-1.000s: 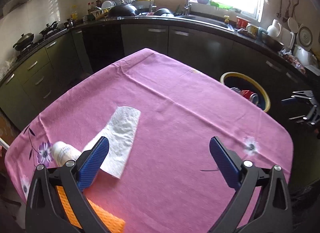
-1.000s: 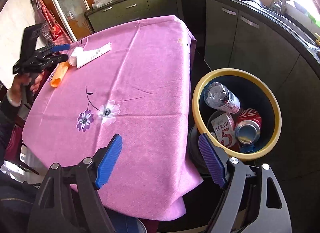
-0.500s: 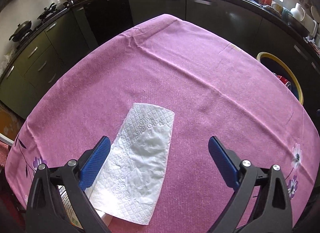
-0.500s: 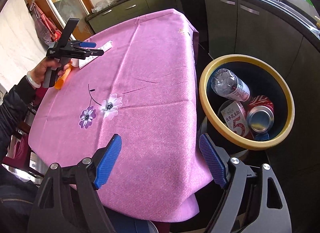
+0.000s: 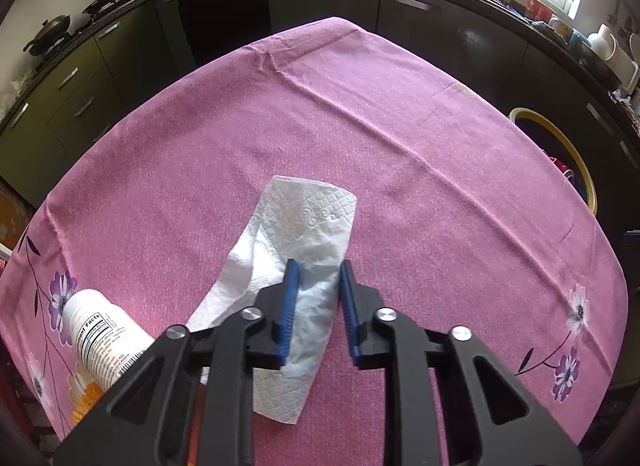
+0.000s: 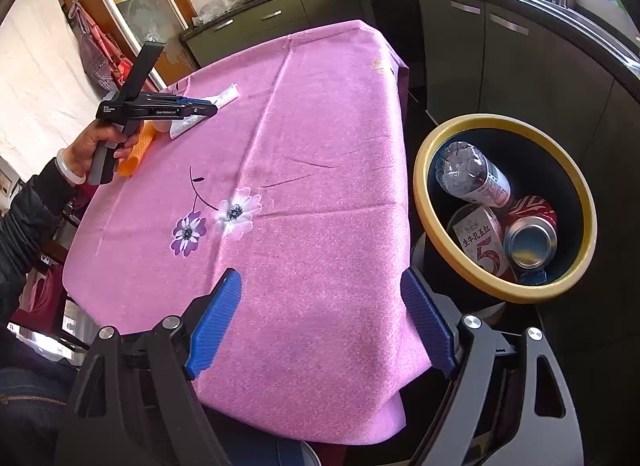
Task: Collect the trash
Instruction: 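Grasp the white tissue with the left gripper, then carry the tissue over the bin and open the left gripper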
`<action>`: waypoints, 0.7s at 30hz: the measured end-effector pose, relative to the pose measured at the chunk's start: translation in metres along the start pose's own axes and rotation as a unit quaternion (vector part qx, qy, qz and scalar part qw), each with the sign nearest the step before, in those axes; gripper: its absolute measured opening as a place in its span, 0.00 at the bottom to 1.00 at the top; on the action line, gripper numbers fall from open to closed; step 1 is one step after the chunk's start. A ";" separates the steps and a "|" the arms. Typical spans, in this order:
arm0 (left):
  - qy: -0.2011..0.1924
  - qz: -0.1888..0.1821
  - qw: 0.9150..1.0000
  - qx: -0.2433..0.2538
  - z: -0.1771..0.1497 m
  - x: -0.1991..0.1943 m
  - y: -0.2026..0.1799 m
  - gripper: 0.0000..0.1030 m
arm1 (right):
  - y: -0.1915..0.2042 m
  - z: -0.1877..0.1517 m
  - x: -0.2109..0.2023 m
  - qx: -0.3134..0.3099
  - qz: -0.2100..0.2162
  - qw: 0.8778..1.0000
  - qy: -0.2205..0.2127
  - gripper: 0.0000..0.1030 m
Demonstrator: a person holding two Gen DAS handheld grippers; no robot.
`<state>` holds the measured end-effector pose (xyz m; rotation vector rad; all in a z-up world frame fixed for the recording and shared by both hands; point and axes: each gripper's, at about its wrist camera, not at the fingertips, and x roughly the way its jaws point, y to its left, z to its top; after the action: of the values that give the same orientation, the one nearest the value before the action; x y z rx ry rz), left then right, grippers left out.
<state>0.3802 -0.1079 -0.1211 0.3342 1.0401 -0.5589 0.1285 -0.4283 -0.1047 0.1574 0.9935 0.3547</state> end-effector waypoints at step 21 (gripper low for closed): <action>-0.067 0.012 0.995 0.072 -0.006 -0.073 -0.095 0.03 | 0.002 -0.013 -0.014 0.009 -0.002 1.000 -0.014 0.80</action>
<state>0.2924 -0.1619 -0.0602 0.4292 0.8679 -0.6280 0.1099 -0.4325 -0.1003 0.1768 0.9703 0.3387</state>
